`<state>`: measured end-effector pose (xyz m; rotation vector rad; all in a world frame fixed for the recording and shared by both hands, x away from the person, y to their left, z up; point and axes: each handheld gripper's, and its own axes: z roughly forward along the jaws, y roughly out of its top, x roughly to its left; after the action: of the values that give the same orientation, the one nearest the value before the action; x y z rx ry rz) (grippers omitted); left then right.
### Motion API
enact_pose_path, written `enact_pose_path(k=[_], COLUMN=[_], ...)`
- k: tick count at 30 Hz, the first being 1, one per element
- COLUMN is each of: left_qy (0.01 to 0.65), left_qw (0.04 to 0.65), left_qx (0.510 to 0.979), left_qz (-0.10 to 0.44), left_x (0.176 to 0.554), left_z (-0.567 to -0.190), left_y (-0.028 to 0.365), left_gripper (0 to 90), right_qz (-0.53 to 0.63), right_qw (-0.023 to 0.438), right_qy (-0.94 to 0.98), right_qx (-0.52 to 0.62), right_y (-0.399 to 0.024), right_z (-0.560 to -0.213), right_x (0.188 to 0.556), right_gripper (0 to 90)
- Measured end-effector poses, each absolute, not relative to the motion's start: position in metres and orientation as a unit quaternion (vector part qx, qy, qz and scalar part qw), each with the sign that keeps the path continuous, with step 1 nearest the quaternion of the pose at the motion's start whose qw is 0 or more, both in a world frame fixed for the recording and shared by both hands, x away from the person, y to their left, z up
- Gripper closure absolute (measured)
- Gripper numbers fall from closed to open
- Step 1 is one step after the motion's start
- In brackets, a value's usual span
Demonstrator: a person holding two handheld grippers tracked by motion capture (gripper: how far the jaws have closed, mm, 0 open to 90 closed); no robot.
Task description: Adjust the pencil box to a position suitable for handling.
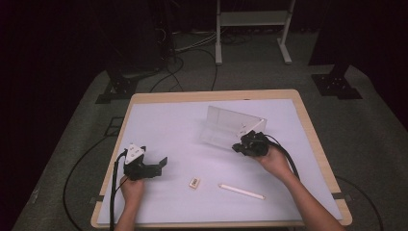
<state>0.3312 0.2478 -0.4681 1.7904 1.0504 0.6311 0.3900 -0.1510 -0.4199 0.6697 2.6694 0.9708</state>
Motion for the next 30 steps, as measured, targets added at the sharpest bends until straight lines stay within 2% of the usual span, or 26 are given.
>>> enact_pose_path(k=[14,22,27,29,30], left_qy=[0.428,0.428,0.428,0.428,0.428], left_qw=[0.467,0.466,0.466,0.466,0.466], left_qx=[0.730,0.731,0.731,0.730,0.730], left_qz=[0.257,0.257,0.257,0.257,0.256], left_x=[0.331,0.331,0.331,0.331,0.331], left_z=[-0.468,-0.468,-0.468,-0.468,-0.468], left_y=[0.248,0.248,0.248,0.248,0.248], left_gripper=[0.0,0.0,0.0,0.0,0.0], right_qz=[0.318,0.318,0.321,0.324,0.335], right_qw=[0.072,0.043,0.042,0.039,0.042], right_qy=[0.929,0.930,0.929,0.928,0.922], right_qx=[0.175,0.179,0.177,0.182,0.190], right_y=[-0.128,-0.128,-0.129,-0.130,-0.133], right_z=[-0.438,-0.451,-0.454,-0.453,-0.451], right_x=[0.368,0.365,0.366,0.366,0.366], right_gripper=[86.7,86.5,85.7,84.6,73.7])
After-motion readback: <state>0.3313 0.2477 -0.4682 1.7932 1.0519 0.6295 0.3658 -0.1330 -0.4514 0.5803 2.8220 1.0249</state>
